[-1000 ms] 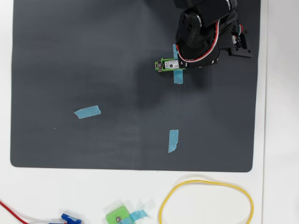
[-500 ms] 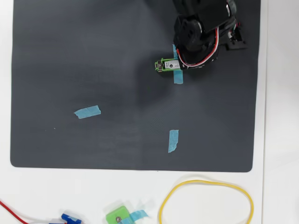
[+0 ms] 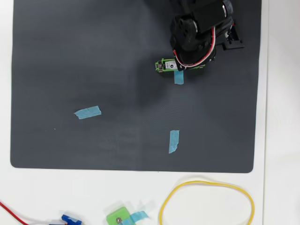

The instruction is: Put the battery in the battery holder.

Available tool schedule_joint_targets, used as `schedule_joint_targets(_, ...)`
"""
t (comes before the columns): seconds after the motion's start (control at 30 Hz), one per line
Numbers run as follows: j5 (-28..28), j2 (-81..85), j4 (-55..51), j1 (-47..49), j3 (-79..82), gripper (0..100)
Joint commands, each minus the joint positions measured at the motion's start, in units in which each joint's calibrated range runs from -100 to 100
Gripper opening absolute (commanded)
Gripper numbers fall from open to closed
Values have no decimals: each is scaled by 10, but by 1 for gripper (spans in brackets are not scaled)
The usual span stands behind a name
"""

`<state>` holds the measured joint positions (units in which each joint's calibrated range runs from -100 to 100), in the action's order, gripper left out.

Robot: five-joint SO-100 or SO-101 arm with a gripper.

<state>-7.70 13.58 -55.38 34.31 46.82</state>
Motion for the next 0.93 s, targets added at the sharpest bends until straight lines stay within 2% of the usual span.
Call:
schedule_joint_targets(0.0, 12, 141, 6, -10, 60, 0)
schedule_joint_targets(0.2, 81, 304, 8, -3, 179, 0)
schedule_joint_targets(0.23, 113, 374, 8, -9, 230, 0)
schedule_joint_targets(0.3, 129, 482, 8, -11, 289, 0)
schedule_joint_targets(0.4, 129, 574, 8, -30, 331, 0)
schedule_joint_targets(0.43, 129, 659, 8, -88, 362, 0)
schedule_joint_targets(0.57, 125, 782, 8, -176, 419, 0)
schedule_joint_targets(0.8, 124, 848, 9, -289, 497, 0)
schedule_joint_targets(0.9, 124, 858, 10, -306, 519, 0)
